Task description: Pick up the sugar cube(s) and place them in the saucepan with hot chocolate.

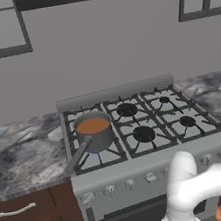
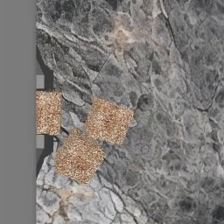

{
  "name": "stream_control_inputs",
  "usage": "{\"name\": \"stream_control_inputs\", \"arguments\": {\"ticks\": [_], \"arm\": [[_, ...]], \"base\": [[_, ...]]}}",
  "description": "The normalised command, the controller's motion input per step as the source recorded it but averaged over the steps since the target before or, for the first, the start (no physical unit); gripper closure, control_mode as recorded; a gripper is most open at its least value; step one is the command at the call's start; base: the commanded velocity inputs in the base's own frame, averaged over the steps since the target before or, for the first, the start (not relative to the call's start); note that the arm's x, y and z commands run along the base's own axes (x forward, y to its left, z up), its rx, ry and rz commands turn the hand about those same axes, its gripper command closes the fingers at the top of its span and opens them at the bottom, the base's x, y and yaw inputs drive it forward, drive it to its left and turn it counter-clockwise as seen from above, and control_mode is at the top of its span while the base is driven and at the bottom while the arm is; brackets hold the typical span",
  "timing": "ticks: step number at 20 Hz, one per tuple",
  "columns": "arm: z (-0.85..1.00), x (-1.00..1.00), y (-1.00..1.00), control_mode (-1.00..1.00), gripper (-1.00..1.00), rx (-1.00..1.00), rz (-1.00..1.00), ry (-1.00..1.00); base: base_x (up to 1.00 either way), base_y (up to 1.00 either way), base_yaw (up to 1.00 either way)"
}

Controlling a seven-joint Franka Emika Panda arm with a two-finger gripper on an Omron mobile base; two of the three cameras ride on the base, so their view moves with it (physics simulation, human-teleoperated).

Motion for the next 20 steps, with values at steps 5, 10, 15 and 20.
{"name": "stream_control_inputs", "arguments": {"ticks": [5, 10, 15, 20], "arm": [[0.0, 0.0, 0.0, -1.0, 1.0, 0.0, 0.0, 0.0], [-0.01, 0.0, 0.0, -1.0, 1.0, 0.0, 0.0, 0.0], [0.47, -0.31, 0.0, -1.0, 1.0, -0.01, 0.0, -0.13], [0.58, -0.5, 0.22, -1.0, 1.0, -0.05, 0.0, -0.29]], "base": [[0.0, 0.0, 0.0], [0.0, 0.0, 0.0], [0.0, 0.0, 0.0], [0.0, 0.0, 0.0]]}}
